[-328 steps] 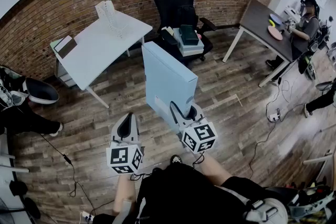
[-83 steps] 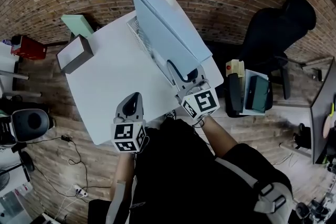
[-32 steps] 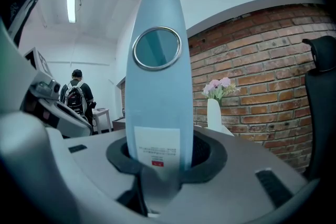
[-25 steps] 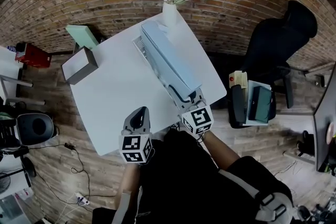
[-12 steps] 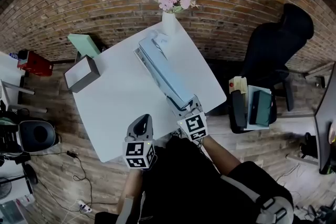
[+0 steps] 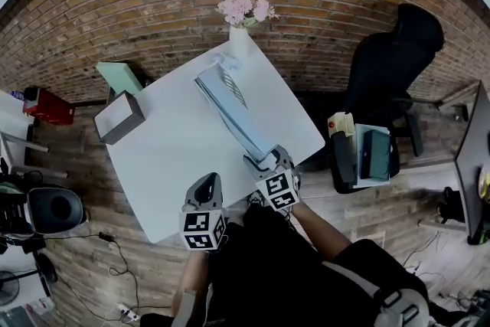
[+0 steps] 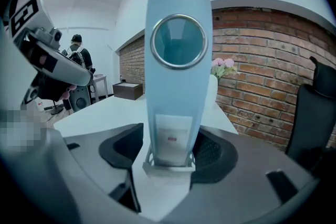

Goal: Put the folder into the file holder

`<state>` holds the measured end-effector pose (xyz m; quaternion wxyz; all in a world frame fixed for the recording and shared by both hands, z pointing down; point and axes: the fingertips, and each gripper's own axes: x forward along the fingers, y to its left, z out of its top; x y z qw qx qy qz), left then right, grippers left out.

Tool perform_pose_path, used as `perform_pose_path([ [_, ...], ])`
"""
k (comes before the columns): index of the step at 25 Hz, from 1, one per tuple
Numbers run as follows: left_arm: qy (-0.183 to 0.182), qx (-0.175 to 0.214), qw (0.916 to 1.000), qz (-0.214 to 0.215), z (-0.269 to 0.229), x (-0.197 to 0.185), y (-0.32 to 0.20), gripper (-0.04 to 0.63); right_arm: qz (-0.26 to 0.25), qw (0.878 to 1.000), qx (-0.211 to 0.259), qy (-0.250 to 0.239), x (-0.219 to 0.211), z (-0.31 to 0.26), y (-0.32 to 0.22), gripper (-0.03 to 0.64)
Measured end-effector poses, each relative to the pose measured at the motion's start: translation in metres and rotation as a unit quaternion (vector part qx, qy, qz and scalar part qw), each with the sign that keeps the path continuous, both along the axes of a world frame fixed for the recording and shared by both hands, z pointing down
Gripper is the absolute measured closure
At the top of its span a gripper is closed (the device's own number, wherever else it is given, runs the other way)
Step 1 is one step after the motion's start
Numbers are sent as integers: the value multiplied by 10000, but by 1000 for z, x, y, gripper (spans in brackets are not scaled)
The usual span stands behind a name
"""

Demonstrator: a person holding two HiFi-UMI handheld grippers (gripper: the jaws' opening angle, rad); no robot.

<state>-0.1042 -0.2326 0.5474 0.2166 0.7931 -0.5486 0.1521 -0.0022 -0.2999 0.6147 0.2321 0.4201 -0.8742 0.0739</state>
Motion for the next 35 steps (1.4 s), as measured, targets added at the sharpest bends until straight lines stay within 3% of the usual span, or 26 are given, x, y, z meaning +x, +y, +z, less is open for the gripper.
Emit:
perform_pose_path([
  [10,128,-25,9999,41,-5,-14,19,572,416,9985,-349,-103,14,0,28,325],
  [23,341,-41,9992,220,-7,-18,52,572,891,9956,-286,-77,35,-20,75,328],
  [35,423,-197,9972,590,9,-6,113,572,1236,9916,-337,-155,43,-30,153,331],
])
